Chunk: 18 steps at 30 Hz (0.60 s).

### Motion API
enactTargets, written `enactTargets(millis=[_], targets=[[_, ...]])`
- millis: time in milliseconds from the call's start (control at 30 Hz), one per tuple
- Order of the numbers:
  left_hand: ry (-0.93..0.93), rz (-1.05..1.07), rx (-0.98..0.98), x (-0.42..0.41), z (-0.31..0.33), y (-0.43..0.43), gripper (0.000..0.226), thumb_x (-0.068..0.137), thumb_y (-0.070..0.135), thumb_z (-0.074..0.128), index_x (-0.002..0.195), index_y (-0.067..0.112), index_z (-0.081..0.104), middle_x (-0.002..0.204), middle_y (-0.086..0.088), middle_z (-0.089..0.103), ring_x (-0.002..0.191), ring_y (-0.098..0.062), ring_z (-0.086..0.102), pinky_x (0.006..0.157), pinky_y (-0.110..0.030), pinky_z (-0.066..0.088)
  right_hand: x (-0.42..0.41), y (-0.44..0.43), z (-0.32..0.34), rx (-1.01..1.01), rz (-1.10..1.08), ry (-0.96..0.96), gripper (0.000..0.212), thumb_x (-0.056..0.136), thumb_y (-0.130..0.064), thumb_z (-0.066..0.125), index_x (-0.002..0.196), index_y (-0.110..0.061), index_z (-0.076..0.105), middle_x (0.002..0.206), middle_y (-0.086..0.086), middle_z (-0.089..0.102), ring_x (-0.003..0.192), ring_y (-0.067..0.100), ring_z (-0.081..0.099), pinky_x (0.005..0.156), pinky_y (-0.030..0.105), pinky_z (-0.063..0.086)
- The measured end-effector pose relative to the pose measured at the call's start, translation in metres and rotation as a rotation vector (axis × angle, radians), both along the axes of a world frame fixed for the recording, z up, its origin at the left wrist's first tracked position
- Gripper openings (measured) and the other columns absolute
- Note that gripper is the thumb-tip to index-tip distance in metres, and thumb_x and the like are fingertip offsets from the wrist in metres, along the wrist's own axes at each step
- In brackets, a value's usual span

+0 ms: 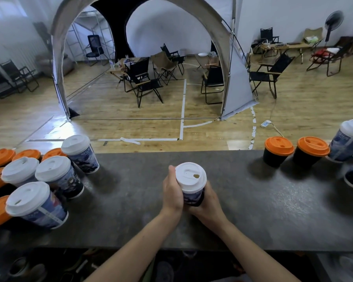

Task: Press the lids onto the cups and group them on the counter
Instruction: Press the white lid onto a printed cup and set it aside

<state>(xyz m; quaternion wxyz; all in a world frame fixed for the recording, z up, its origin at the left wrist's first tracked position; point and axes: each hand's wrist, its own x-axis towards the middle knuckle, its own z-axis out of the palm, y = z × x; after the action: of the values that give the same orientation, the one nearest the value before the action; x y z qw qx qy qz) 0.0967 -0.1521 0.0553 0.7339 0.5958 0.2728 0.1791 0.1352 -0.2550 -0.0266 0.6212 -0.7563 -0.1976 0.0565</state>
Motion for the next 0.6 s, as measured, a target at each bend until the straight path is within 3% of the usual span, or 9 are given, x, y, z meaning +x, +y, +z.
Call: enactTargets(millis=[67, 133, 300, 400, 500, 600], targets=[[0.047, -0.091, -0.048, 0.007, 0.003, 0.008, 0.050, 0.109, 0.034, 0.037, 0.094, 0.007, 0.075, 0.092, -0.006, 0.079, 0.089, -0.016, 0.074, 0.077, -0.025, 0.056, -0.001, -0.001, 0.002, -0.025, -0.007, -0.023, 0.076, 0.060, -0.034, 0.092, 0.124, -0.038, 0.052, 0.125, -0.013, 0.068, 0.114, -0.004, 0.064, 0.091, 0.019, 0.053], [0.088, -0.184, -0.061, 0.013, 0.009, 0.020, 0.052, 0.108, 0.038, 0.039, 0.098, 0.003, 0.076, 0.100, -0.015, 0.077, 0.094, -0.024, 0.072, 0.081, -0.029, 0.055, -0.002, -0.001, 0.002, -0.035, 0.010, -0.047, 0.071, 0.062, -0.036, 0.087, 0.124, -0.040, 0.053, 0.125, -0.014, 0.068, 0.115, -0.003, 0.064, 0.092, 0.020, 0.053], [-0.042, -0.048, -0.013, 0.006, 0.002, 0.009, 0.046, 0.110, 0.023, 0.036, 0.086, 0.011, 0.074, 0.076, 0.004, 0.077, 0.074, -0.006, 0.072, 0.068, -0.017, 0.054, -0.001, 0.001, 0.001, -0.009, 0.044, -0.055, 0.077, 0.067, -0.023, 0.092, 0.135, -0.019, 0.058, 0.132, -0.008, 0.067, 0.123, 0.009, 0.063, 0.100, 0.029, 0.053], [-0.089, -0.052, 0.012, -0.001, -0.005, -0.002, 0.045, 0.111, 0.023, 0.036, 0.090, 0.011, 0.074, 0.080, 0.005, 0.077, 0.077, -0.004, 0.072, 0.069, -0.015, 0.053, 0.002, -0.002, -0.004, 0.003, 0.043, -0.023, 0.072, 0.065, -0.008, 0.093, 0.131, -0.012, 0.064, 0.126, -0.010, 0.072, 0.120, 0.008, 0.066, 0.096, 0.023, 0.053], [-0.031, -0.161, -0.044, 0.006, -0.003, 0.009, 0.046, 0.109, 0.029, 0.039, 0.105, -0.001, 0.073, 0.098, -0.013, 0.076, 0.092, -0.021, 0.071, 0.078, -0.024, 0.056, -0.001, -0.004, -0.002, -0.012, 0.055, 0.005, 0.065, 0.062, -0.024, 0.087, 0.125, -0.018, 0.069, 0.118, -0.013, 0.075, 0.113, 0.004, 0.069, 0.092, 0.029, 0.056], [-0.039, -0.204, -0.060, 0.011, 0.002, 0.020, 0.051, 0.109, 0.026, 0.034, 0.110, -0.008, 0.072, 0.097, -0.018, 0.075, 0.085, -0.020, 0.073, 0.073, -0.023, 0.057, -0.003, -0.003, 0.001, -0.051, 0.064, -0.007, 0.071, 0.063, -0.032, 0.086, 0.130, -0.016, 0.064, 0.122, -0.015, 0.072, 0.114, 0.000, 0.066, 0.093, 0.030, 0.056]])
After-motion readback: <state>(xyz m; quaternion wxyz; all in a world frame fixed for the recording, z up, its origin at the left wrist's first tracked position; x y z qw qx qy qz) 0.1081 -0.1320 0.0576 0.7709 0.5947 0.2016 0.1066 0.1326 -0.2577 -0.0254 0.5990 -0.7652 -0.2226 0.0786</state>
